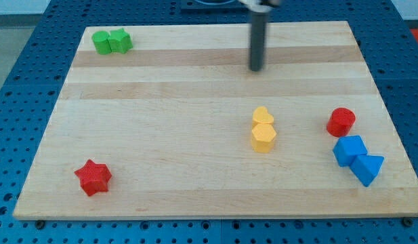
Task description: Move the yellow hexagon to the top left of the yellow heart
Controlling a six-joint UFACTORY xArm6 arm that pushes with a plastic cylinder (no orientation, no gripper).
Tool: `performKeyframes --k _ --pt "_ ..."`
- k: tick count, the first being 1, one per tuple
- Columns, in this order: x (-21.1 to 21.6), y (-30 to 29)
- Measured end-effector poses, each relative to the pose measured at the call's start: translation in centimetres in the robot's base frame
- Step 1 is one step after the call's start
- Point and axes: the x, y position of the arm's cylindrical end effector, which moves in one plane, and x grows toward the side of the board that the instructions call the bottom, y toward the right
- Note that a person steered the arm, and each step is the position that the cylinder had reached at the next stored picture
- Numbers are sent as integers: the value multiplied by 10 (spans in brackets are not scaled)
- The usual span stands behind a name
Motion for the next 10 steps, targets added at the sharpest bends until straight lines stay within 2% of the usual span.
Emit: performKeyframes --k 1,2,3,4,6,8,9,10 --pt "45 83" --pt "77 108" --pt "77 108" --pt "70 96" --pt "61 -1" --pt "61 -30" --pt "38 -30" --pt "33 -69"
